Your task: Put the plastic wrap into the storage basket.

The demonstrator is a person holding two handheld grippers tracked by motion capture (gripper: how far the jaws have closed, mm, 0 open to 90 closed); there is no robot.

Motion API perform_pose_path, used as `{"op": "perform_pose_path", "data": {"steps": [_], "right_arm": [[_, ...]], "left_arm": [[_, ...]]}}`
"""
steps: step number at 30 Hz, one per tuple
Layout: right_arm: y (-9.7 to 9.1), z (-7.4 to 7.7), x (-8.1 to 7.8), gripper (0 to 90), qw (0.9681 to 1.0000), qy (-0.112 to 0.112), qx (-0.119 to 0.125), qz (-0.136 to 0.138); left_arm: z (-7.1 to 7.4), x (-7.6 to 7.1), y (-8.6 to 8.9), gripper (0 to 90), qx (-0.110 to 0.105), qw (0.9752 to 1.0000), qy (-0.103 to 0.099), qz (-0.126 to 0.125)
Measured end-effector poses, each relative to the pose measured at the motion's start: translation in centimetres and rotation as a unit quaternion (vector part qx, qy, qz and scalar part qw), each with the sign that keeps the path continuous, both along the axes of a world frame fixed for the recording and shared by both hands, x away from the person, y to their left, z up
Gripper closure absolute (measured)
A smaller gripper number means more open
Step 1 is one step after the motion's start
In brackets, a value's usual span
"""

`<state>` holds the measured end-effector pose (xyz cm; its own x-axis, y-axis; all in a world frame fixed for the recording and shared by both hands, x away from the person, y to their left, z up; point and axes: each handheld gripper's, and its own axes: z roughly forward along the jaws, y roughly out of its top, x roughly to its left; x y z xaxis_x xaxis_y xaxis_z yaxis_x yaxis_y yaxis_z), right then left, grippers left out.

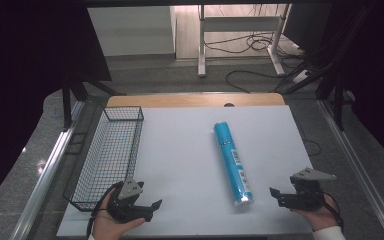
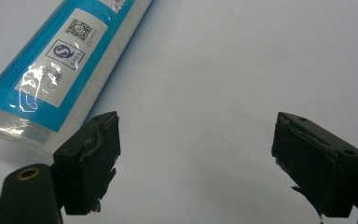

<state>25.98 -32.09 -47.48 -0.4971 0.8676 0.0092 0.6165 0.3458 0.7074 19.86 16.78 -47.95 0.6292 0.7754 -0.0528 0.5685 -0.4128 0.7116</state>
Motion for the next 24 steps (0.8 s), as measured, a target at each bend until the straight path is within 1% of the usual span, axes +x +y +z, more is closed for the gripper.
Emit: {"op": "perform_pose_path", "data": {"steps": [5,8,16,20,24], "right_arm": [[0.13,0.10,0.14,16.1,1.0000,0.002,0.004,-0.003],[0.28,0.26,0.19,16.3,1.0000,0.000,0.005,-0.004],[0.34,0.14,0.07,16.7,1.0000,-0.001,0.002,-0.006],[0.25,0.29,0.04,18.5,0.9999,0.003,0.012,-0.009],[0.53,0.57,0.26,20.0,0.9997,0.009,0.020,-0.006]], "left_arm": [[0.02,0.02,0.18,18.2,-0.002,1.0000,0.000,0.002],[0.02,0.05,0.26,18.2,-0.002,1.0000,0.000,0.003],[0.08,0.01,0.30,18.3,-0.002,1.0000,-0.001,0.002],[0.10,-0.09,0.26,18.2,0.001,1.0000,-0.002,0.001],[0.15,-0.40,0.21,18.3,0.003,1.0000,-0.004,0.003]]}}
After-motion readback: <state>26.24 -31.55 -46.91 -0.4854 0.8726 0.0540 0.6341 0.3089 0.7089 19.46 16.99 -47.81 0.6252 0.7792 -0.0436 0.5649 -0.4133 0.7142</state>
